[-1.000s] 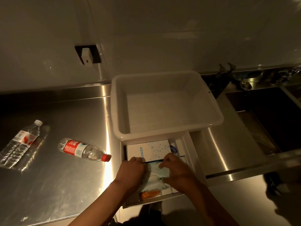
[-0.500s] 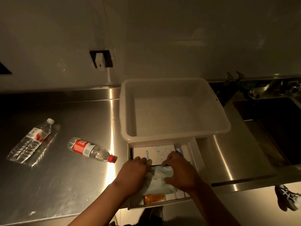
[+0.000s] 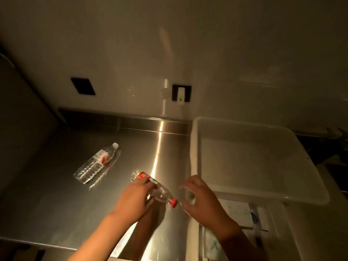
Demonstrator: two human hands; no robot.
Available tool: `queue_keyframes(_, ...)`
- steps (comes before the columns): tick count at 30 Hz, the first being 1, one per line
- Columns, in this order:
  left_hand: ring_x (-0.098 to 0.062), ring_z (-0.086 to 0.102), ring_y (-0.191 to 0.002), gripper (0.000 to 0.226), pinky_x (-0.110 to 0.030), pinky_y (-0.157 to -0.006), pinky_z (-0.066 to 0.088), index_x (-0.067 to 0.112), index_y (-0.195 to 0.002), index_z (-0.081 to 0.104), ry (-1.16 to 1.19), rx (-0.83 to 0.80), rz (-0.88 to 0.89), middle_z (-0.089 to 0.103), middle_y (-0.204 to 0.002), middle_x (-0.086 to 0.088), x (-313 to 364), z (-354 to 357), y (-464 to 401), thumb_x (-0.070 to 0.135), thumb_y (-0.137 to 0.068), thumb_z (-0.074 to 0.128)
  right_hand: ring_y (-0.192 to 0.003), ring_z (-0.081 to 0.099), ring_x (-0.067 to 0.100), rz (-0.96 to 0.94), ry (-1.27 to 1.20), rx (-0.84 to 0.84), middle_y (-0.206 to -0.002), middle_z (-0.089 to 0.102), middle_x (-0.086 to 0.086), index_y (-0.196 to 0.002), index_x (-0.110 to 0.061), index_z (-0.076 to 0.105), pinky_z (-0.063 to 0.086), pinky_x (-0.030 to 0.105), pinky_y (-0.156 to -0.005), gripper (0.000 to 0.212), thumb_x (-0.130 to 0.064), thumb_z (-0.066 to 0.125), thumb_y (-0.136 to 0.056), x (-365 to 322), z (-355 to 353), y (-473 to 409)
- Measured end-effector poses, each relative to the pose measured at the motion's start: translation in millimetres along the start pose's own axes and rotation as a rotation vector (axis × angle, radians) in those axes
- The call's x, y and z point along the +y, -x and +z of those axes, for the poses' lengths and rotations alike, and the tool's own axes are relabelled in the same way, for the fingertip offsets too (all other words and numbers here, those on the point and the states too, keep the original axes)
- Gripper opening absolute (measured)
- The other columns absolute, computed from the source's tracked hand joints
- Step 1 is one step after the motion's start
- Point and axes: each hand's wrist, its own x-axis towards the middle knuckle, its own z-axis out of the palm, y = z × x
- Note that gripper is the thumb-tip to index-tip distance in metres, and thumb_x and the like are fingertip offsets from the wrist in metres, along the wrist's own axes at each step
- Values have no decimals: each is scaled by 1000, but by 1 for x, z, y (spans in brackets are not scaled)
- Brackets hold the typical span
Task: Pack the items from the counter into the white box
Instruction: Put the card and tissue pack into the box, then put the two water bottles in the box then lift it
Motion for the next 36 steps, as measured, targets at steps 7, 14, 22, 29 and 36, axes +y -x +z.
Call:
queue_keyframes(7, -16, 55, -112, 38, -35, -90, 51, 34, -123, 61, -73, 34, -275, 58, -120, 10, -125, -39, 11, 42, -87, 66, -96, 57, 1, 22, 18, -139, -110, 48, -23, -118, -36, 60, 52, 24, -85, 43, -34, 73, -77, -32, 73, -60)
queue_keyframes(14, -19, 52, -112, 54, -36, -91, 50, 27, -137, 55, -140, 50, -420, 54, -130, 0, -207, -48, 11, 43, -87, 68, -107, 52, 8, 69, 89, -200, -116, 51, -12, -127, -33, 55, 45, 22, -94, 54, -33, 71, -76, -45, 127, -109)
queue_keyframes(22, -22, 49, -119, 64, -40, -98, 48, 21, -142, 48, -84, 42, -482, 51, -133, -4, -252, -40, 1, 42, -86, 71, -95, 62, 22, 129, 141, -107, -108, 61, 1, -120, -17, 62, 51, 33, -79, 54, -44, 80, -77, -47, 160, -136)
queue_keyframes(29, -29, 51, -122, 76, -46, -99, 50, 16, -147, 38, 12, -4, -529, 51, -135, -10, -280, -23, -8, 37, -84, 75, -106, 63, 20, 293, 104, -200, -118, 61, -5, -128, -33, 56, 52, 38, -90, 57, -56, 70, -78, -45, 175, -142)
queue_keyframes(36, -37, 56, -115, 77, -46, -95, 49, 13, -150, 32, 169, 19, -562, 55, -124, -16, -290, -6, -8, 23, -86, 75, -125, 51, 27, 330, 160, -241, -138, 51, 3, -148, -24, 41, 41, 38, -104, 75, -43, 65, -80, -43, 181, -133)
